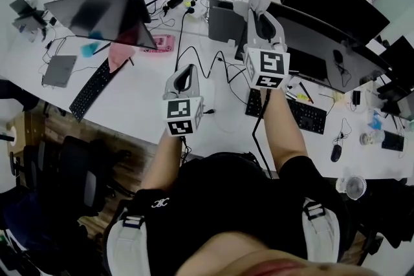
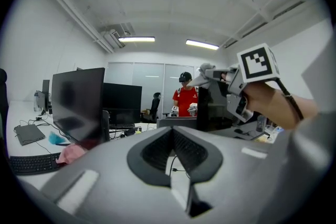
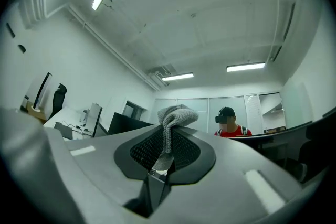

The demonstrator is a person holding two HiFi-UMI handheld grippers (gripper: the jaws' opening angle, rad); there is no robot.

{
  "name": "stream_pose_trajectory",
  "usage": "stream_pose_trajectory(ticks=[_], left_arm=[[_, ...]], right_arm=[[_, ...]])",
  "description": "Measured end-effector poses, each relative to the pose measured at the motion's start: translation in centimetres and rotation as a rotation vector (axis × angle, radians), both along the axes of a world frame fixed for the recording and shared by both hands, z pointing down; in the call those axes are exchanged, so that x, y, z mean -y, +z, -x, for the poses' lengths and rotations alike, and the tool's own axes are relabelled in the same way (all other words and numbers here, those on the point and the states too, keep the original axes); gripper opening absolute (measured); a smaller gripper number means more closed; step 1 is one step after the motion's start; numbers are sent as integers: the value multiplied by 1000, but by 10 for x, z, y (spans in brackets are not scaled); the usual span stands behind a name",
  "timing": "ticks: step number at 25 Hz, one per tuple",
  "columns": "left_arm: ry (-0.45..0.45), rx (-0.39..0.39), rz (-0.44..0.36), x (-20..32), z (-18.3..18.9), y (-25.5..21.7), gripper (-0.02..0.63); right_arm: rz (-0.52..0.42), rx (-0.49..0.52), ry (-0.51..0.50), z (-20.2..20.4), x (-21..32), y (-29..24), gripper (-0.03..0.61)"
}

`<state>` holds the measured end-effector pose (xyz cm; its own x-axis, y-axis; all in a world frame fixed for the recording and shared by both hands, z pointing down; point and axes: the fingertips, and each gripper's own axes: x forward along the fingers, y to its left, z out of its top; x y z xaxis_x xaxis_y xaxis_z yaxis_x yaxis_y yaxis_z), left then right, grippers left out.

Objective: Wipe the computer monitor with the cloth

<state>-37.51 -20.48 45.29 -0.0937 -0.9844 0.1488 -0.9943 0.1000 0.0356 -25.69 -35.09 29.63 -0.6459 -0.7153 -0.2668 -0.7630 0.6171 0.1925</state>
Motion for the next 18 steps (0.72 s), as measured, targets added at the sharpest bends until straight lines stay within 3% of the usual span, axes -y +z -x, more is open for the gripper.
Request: stream_pose_trajectory(ticks=[6,18], left_arm=[[61,15,-10,7,-32,-8,51],[250,29,-8,26,-138,-8,51]], right_arm=[[-29,13,37,-52,-32,1,29],[162,14,243,-204,-68,81,29]])
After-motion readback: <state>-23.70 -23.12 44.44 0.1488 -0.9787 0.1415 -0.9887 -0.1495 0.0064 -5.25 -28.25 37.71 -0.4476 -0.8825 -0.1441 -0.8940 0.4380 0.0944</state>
